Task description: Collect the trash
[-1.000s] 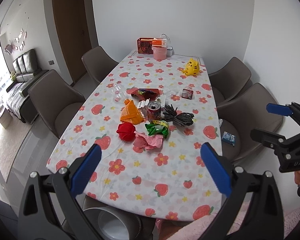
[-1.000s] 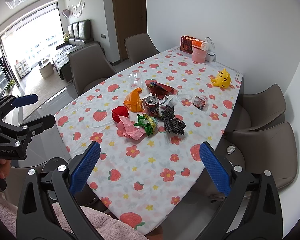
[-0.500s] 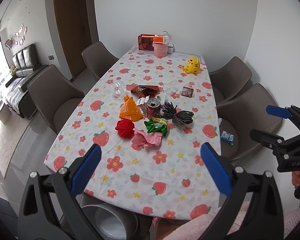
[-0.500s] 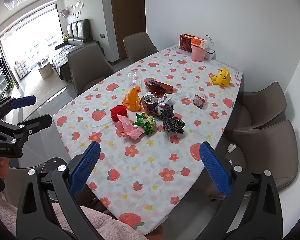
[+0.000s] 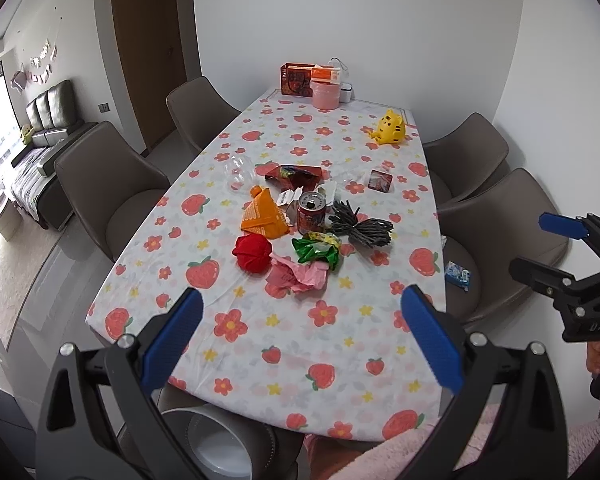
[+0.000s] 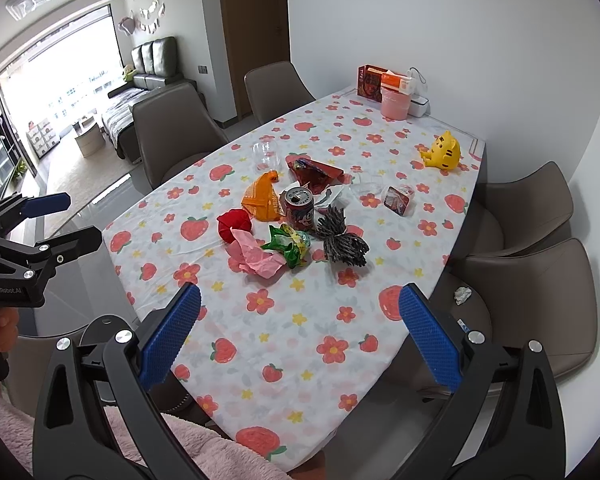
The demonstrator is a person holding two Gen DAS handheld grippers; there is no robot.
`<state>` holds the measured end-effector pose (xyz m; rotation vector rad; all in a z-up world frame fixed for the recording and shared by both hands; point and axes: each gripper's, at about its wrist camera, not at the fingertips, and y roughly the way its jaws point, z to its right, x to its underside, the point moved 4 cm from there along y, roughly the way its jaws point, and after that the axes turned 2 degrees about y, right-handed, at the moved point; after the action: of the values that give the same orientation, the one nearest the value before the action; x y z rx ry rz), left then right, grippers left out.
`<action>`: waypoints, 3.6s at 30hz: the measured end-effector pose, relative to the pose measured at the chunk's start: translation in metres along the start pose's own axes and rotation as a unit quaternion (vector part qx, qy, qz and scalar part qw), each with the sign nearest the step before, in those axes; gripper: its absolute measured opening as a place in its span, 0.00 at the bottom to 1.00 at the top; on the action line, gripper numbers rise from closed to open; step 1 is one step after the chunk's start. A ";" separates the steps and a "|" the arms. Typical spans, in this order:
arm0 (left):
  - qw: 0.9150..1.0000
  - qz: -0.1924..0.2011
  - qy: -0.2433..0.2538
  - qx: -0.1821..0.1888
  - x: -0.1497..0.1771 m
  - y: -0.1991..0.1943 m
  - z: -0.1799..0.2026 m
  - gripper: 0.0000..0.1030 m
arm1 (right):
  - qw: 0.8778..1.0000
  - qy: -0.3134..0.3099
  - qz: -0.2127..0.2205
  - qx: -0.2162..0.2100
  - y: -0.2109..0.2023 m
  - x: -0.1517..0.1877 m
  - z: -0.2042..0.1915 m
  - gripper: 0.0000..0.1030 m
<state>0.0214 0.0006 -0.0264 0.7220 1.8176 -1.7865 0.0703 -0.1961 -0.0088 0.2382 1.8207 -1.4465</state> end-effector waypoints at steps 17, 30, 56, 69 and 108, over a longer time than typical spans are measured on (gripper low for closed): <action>0.999 -0.036 -0.024 -0.007 0.009 0.042 -0.014 0.96 | 1.000 0.000 -0.016 0.015 0.049 -0.001 0.005 0.93; 0.996 -0.069 -0.034 -0.036 0.011 0.160 -0.027 0.96 | 0.998 -0.043 -0.049 0.005 0.175 -0.008 0.000 0.85; 0.989 -0.141 -0.038 -0.027 0.037 0.335 -0.041 0.37 | 0.977 -0.182 -0.099 -0.040 0.374 -0.004 -0.001 0.70; 0.992 -0.118 -0.040 -0.022 0.037 0.322 -0.042 0.16 | 0.972 -0.182 -0.115 -0.092 0.364 0.003 -0.015 0.27; 0.915 -0.087 -0.292 -0.265 0.242 0.029 -0.135 0.11 | 0.844 -0.385 -0.055 -0.370 0.163 0.088 -0.246 0.24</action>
<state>-0.1355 0.1431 -0.2064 -0.1798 1.8303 -1.2983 -0.0064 0.0497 -0.1776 -0.7485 1.5467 -0.6305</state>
